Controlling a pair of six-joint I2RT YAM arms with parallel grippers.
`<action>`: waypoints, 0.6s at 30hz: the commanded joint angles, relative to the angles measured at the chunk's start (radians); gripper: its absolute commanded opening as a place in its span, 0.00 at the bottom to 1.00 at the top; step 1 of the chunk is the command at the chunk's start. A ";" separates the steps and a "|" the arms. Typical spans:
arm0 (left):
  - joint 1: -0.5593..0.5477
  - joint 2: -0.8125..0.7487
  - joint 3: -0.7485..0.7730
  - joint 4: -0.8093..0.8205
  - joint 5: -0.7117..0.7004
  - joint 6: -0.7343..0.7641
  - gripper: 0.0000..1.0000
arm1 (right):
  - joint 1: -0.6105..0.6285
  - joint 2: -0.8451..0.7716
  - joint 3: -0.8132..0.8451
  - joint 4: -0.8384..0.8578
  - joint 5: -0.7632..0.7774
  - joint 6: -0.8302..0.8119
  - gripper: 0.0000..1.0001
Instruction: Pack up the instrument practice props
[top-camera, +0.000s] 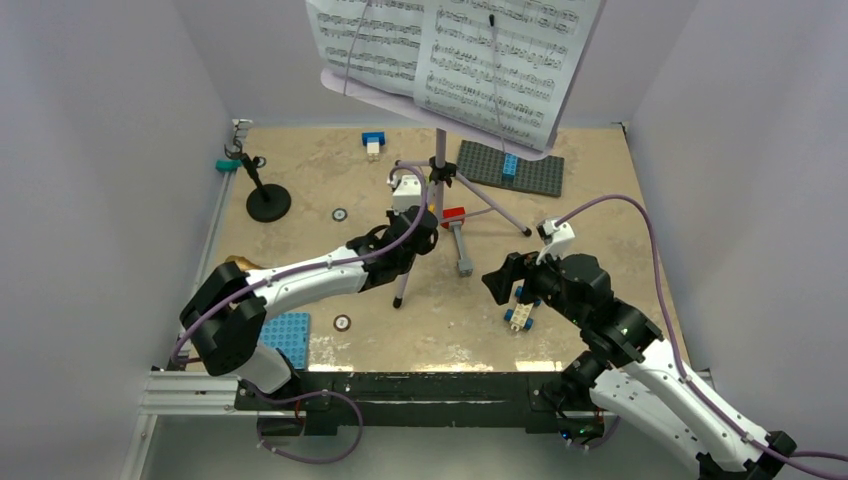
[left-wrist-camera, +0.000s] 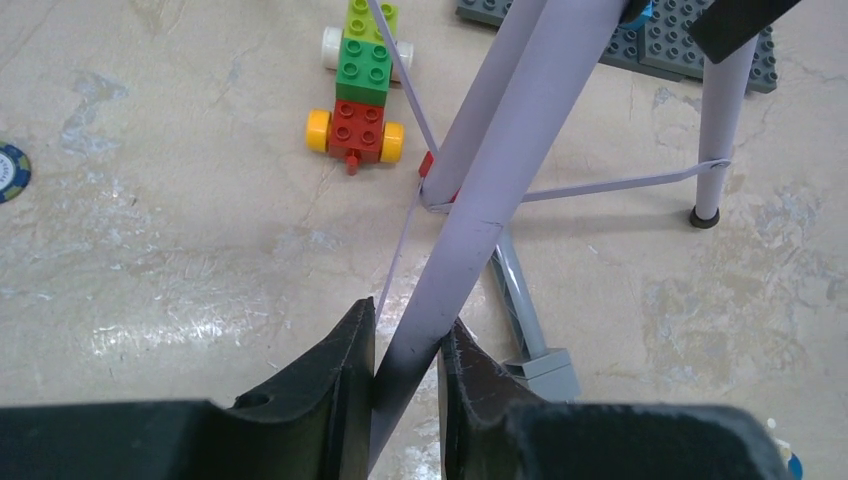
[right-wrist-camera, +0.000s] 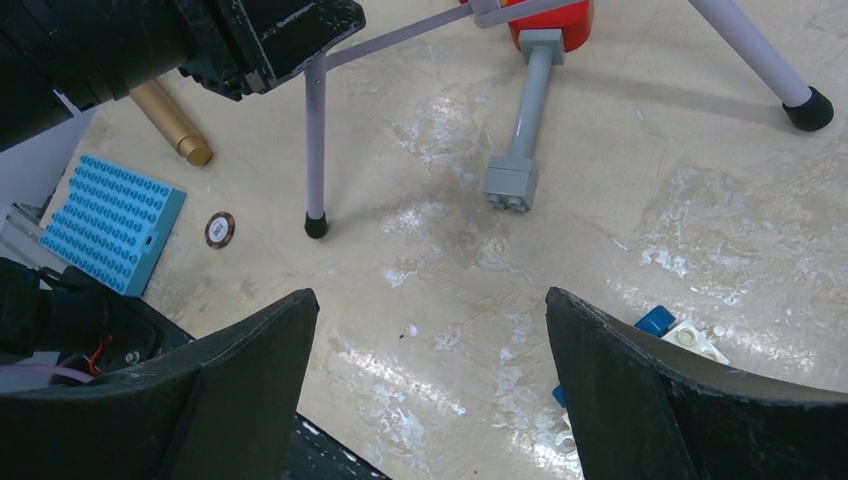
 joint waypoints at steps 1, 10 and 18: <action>-0.022 0.044 -0.036 -0.203 0.049 -0.302 0.00 | -0.004 -0.012 0.014 0.020 0.028 -0.018 0.89; -0.020 -0.088 -0.044 -0.198 -0.003 -0.212 0.57 | -0.004 0.015 0.022 0.042 0.013 0.004 0.89; -0.002 -0.189 -0.129 -0.081 -0.010 -0.094 1.00 | -0.004 0.078 0.037 0.090 0.005 0.019 0.89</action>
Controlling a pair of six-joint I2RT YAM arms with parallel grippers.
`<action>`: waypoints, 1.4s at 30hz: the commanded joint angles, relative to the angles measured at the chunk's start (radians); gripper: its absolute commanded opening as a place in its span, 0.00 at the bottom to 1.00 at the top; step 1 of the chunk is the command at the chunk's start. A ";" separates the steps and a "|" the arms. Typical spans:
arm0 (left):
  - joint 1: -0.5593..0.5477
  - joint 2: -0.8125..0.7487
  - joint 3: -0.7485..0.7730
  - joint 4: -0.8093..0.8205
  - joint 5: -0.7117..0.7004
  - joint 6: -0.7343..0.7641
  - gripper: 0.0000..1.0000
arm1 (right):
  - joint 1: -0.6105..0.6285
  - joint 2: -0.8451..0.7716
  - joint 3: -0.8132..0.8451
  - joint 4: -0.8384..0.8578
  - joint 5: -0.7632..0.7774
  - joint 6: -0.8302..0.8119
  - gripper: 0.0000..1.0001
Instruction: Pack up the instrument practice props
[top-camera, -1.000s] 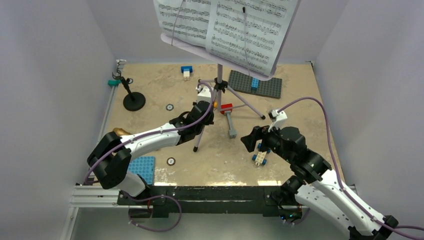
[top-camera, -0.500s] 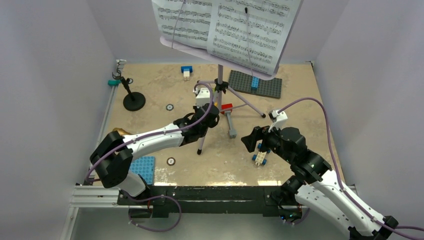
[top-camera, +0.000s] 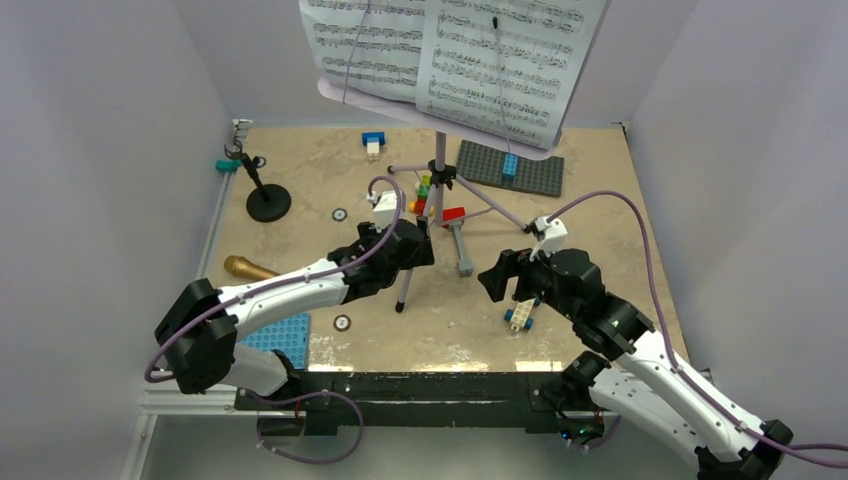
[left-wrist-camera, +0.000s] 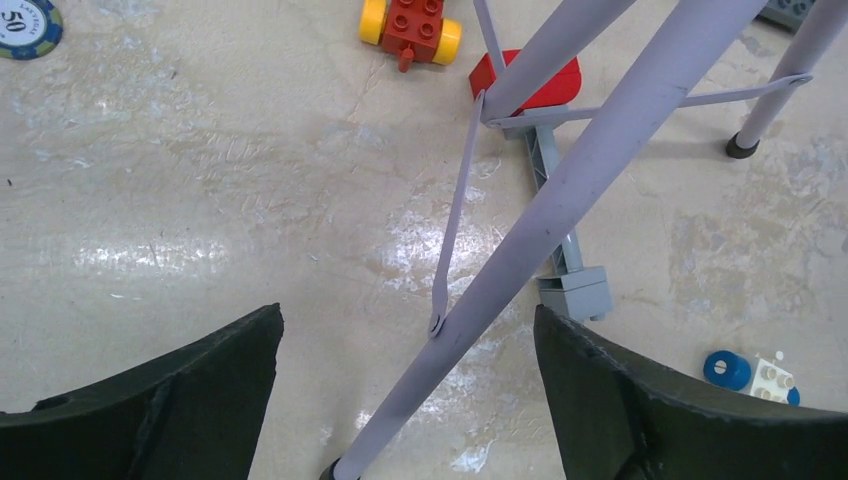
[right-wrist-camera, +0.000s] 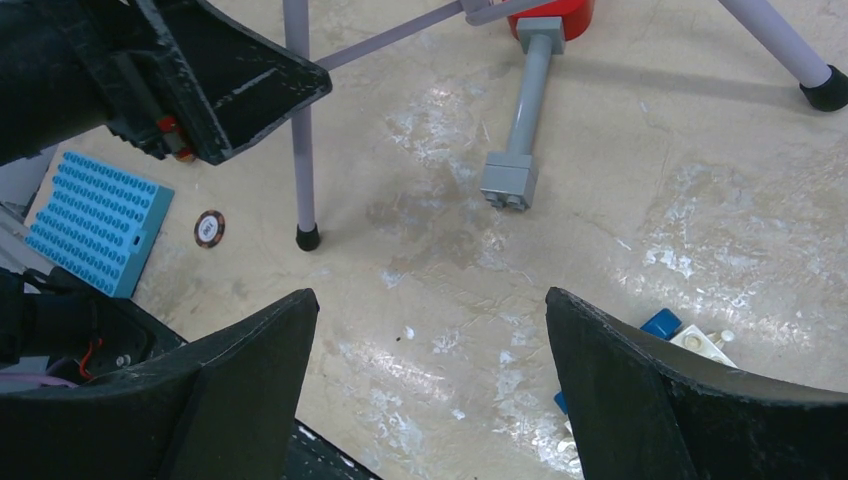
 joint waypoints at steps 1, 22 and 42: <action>0.019 -0.075 -0.073 0.149 0.017 0.098 1.00 | -0.004 0.023 0.037 0.069 0.003 0.017 0.89; 0.200 0.026 -0.085 0.526 0.698 0.565 0.52 | -0.019 0.048 -0.012 0.129 0.080 0.001 0.90; 0.067 -0.009 -0.127 0.429 0.260 0.504 0.00 | -0.107 0.577 0.189 0.644 0.241 -0.260 0.85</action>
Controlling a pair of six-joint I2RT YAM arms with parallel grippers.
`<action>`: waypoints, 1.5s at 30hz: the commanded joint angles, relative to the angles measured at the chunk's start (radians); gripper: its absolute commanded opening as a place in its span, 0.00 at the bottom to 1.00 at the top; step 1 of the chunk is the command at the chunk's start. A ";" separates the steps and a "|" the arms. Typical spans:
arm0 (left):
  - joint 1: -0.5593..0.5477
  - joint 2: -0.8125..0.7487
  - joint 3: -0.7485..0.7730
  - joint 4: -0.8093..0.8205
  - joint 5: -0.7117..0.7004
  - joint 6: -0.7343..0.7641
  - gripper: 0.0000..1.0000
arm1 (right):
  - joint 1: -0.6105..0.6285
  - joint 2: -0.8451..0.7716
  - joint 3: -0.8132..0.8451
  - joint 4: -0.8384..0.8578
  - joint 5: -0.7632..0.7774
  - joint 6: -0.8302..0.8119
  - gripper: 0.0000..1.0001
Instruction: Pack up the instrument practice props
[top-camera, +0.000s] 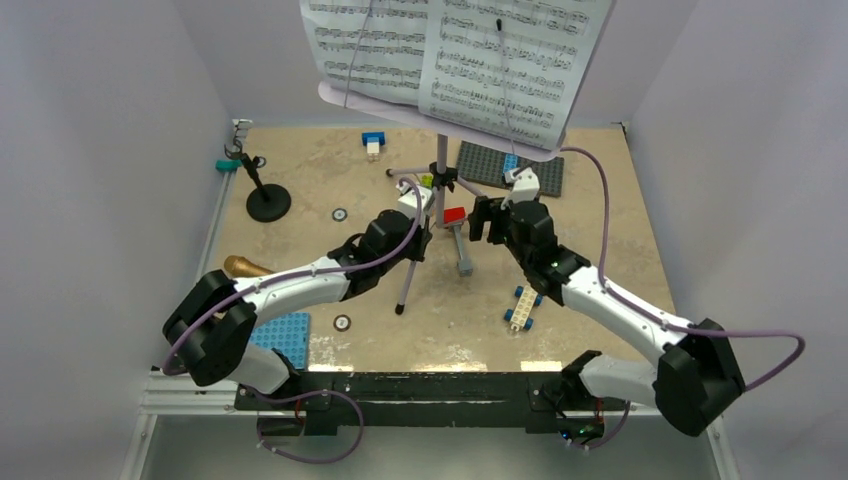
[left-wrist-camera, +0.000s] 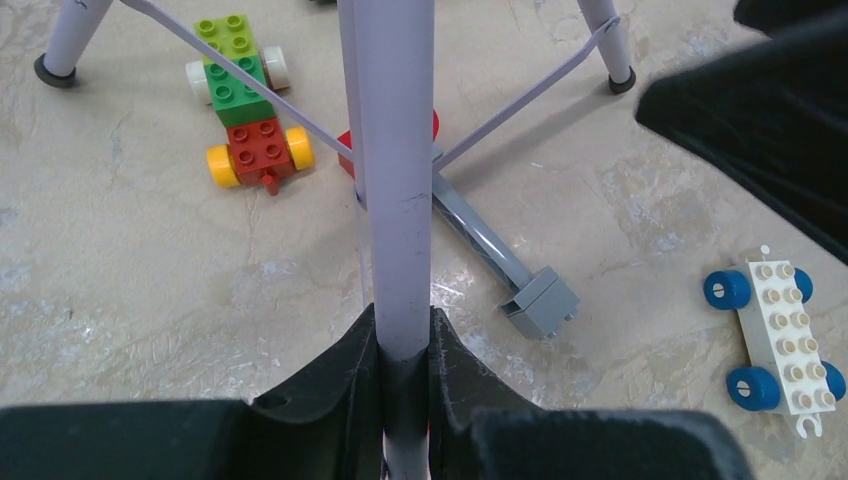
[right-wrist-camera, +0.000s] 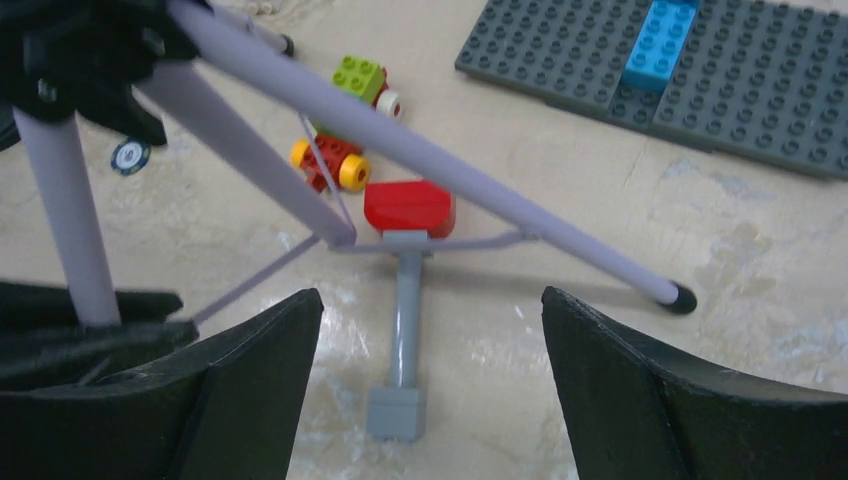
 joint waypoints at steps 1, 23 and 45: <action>-0.051 -0.054 -0.025 -0.045 -0.158 -0.045 0.00 | -0.025 0.097 0.141 0.133 0.016 -0.127 0.84; -0.188 -0.129 -0.046 -0.324 -0.481 -0.409 0.00 | -0.032 0.287 0.246 0.132 -0.274 -0.158 0.49; -0.187 -0.331 0.042 -0.405 -0.537 -0.283 0.88 | -0.033 -0.326 0.147 -0.398 -0.031 0.079 0.86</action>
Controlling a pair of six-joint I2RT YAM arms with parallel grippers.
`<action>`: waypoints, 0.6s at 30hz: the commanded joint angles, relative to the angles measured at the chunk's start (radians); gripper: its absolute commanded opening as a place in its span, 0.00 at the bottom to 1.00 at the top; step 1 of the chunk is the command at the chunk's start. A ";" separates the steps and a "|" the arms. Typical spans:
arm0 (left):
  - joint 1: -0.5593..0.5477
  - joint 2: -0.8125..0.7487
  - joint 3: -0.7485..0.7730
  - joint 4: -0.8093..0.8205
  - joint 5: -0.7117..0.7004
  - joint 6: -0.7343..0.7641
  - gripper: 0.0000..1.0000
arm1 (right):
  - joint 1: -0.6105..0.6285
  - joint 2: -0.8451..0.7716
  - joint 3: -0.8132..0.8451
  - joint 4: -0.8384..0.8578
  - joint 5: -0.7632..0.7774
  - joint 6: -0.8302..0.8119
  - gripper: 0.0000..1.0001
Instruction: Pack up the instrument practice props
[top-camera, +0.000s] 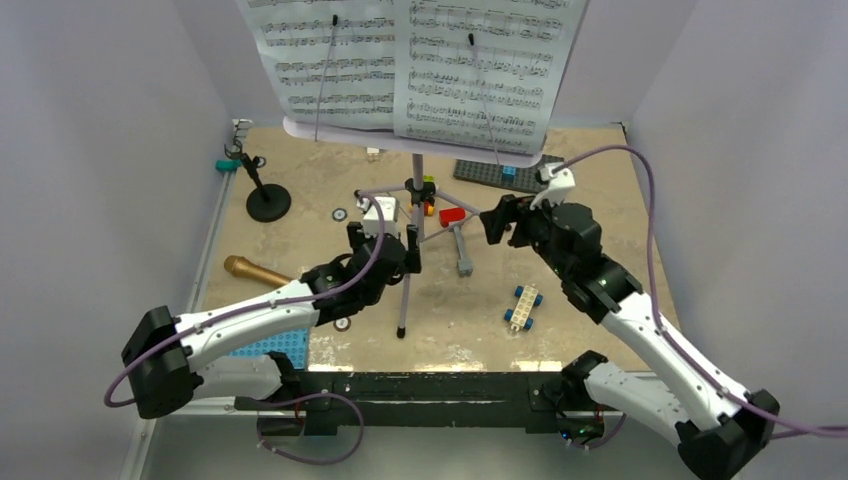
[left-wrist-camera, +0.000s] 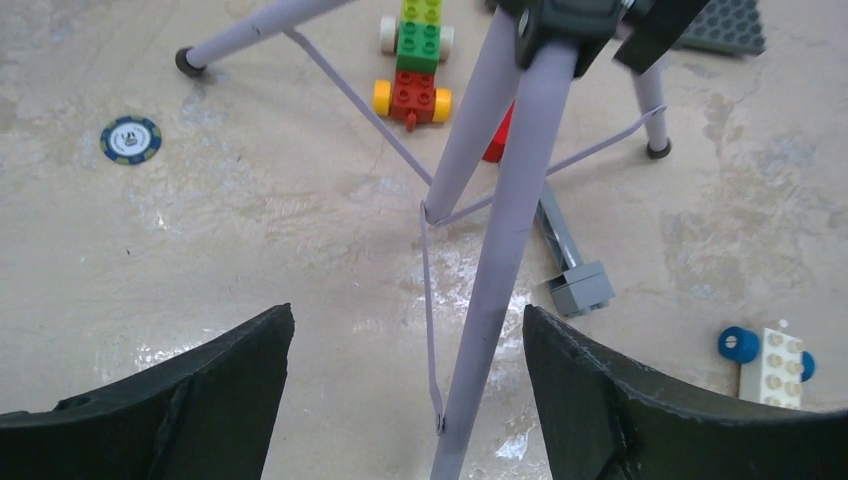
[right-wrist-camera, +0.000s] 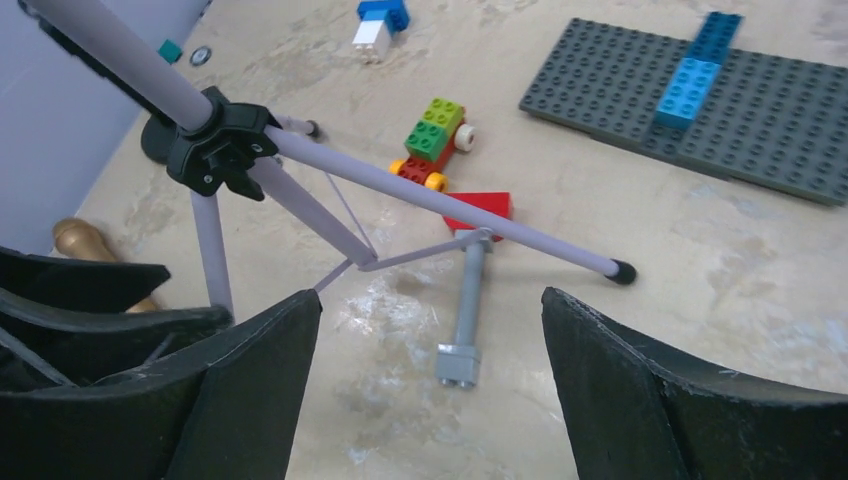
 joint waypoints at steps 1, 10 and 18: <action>0.001 -0.130 0.057 -0.034 0.000 0.063 0.88 | -0.005 -0.181 0.002 -0.200 0.144 0.076 0.86; 0.001 -0.391 0.024 -0.064 0.211 0.102 0.88 | -0.022 -0.382 0.191 -0.382 0.065 0.102 0.88; 0.001 -0.562 0.075 0.049 0.417 0.170 0.96 | -0.027 -0.378 0.429 -0.313 -0.126 0.086 0.89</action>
